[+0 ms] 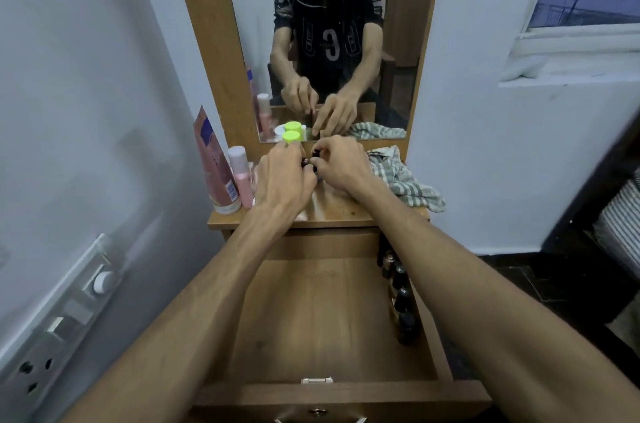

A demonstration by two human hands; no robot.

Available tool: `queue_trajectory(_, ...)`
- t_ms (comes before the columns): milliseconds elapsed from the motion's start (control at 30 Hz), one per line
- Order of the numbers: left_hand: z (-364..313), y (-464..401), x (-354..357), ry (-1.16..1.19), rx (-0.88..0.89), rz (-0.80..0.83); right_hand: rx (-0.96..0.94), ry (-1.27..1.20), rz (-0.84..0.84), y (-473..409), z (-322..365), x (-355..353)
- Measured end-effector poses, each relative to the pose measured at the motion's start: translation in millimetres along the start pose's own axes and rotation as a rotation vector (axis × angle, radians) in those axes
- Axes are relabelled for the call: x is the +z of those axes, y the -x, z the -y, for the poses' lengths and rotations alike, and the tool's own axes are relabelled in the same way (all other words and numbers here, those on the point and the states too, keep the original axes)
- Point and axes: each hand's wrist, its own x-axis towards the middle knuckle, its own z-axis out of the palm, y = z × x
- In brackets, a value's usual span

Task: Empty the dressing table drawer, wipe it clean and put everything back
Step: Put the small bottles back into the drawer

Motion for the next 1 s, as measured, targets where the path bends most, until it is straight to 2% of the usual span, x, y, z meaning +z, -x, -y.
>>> queue_trajectory(133, -17, 27, -27, 0.13, 0.011, -0.041, -0.001, -0.074, -0.034, 21, -2, -24)
queue_trajectory(233, -31, 61, -44, 0.247, -0.004, 0.017, -0.005, -0.139, -0.06, 55, -8, -51)
queue_trajectory(367, -41, 109, -51, 0.315, -0.042, 0.191, -0.005, -0.246, -0.052, 121, -15, -92)
queue_trajectory(500, -47, 150, -42, 0.299, -0.061, 0.369, 0.004, -0.299, 0.104, 189, -21, -112)
queue_trajectory(700, -60, 180, -26, 0.343, -0.091, 0.522, 0.006, -0.146, 0.311, 247, -34, -104)
queue_trajectory(1000, -76, 186, -13, 0.44, -0.087, 0.623, 0.007, 0.065, 0.287, 266, -50, -83)
